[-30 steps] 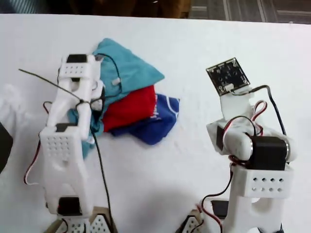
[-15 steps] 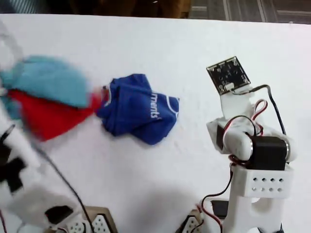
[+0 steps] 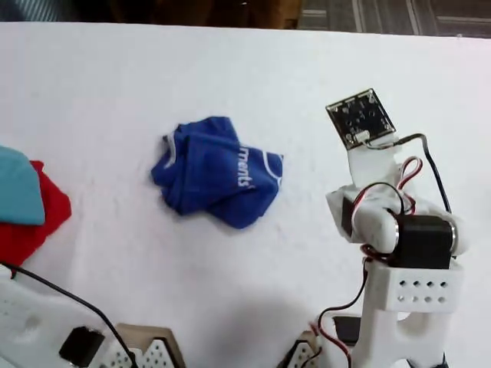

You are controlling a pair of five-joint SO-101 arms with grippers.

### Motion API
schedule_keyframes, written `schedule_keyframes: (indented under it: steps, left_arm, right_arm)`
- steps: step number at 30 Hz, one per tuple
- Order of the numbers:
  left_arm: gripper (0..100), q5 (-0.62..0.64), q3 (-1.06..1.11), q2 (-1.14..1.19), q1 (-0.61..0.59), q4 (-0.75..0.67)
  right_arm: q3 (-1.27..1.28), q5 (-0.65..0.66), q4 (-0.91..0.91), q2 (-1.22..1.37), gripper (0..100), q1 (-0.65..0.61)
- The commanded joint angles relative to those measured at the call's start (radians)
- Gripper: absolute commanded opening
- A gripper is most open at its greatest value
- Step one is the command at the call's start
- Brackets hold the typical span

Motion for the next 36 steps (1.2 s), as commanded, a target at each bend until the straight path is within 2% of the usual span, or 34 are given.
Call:
schedule_keyframes:
  steps: [1, 4, 11, 15, 24, 28, 32, 36]
  left_arm:
    - [14, -0.034, -0.048, 0.075, 0.028, 0.000]
    - [22, -0.037, -0.054, 0.081, 0.025, 0.021]
    - [22, -0.040, -0.369, 0.023, 0.029, 0.097]
    - [22, -0.040, -0.489, -0.020, 0.104, 0.147]
    - [22, -0.031, -0.142, -0.195, 0.301, 0.138]
    - [22, 0.011, -0.074, -0.201, 0.446, 0.143]
    - [22, 0.014, 0.110, -0.199, 0.617, 0.143]
    - [22, 0.015, 0.358, -0.201, 0.712, 0.141]
  right_arm:
    - [-0.005, 0.009, -0.010, 0.001, 19.1, -0.008]
    - [-0.005, 0.009, -0.007, 0.001, 19.1, -0.008]
    - [-0.005, 0.009, 0.004, 0.001, 19.1, -0.008]
    - [-0.005, 0.009, -0.001, 0.001, 19.1, -0.008]
    - [-0.005, 0.009, -0.001, 0.001, 19.1, -0.004]
    - [-0.002, 0.009, -0.008, 0.008, 19.1, -0.008]
    - [0.123, 0.012, -0.143, 0.012, 19.1, -0.027]
    - [0.334, 0.117, -0.390, 0.061, 19.1, -0.163]
